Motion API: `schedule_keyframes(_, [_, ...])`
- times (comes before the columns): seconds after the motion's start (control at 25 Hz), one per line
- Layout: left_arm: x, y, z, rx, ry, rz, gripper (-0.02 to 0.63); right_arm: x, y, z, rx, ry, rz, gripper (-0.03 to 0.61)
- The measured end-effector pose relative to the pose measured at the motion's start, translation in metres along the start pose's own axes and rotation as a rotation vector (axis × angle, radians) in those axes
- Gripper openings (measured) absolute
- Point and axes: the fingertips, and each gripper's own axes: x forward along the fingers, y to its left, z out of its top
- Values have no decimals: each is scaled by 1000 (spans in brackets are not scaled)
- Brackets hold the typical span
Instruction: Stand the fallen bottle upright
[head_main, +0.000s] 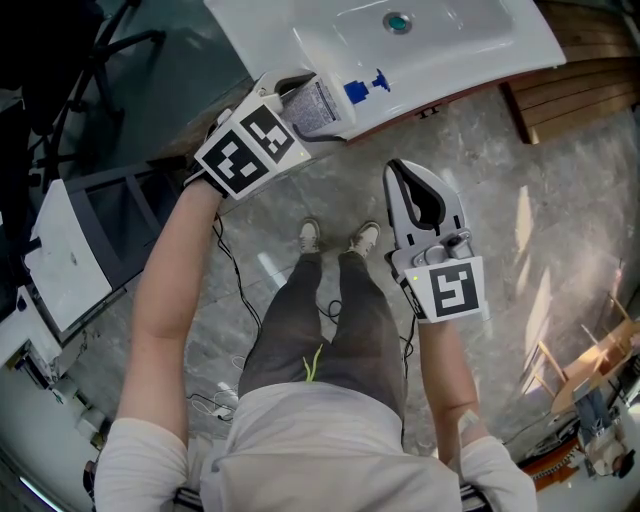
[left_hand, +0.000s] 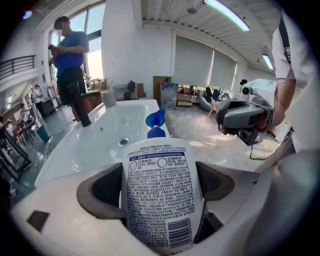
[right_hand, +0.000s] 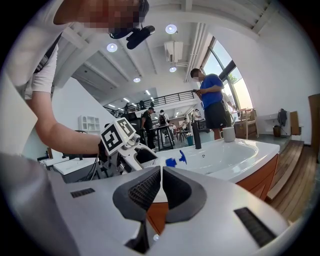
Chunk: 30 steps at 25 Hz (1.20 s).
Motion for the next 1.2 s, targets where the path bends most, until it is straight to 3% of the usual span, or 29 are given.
schedule_keyframes(0.36, [-42,16,48,-50,-327,110,457,-1,5,5,-16,0,3,40])
schedule_keyframes(0.56, [-62,16,69,-80,-575,136,457,-4,7,4,-26,9,6,40])
schedule_keyframes(0.68, [-69,16,71,-87,-677,153,457,-3,9,-1,-32,22,5,40])
schedule_keyframes(0.92, [-77,13,72,-142,-883,113,457,-1,15,-14,-47,54,5,40])
schedule_keyframes(1.04, [-78,10,69,-120,-953,98,457,4,17,-20,-52,62,7,40])
schedule_keyframes(1.2, [-69,8,59,-60,-947,92,457,15,22,-27,-58,71,12,40])
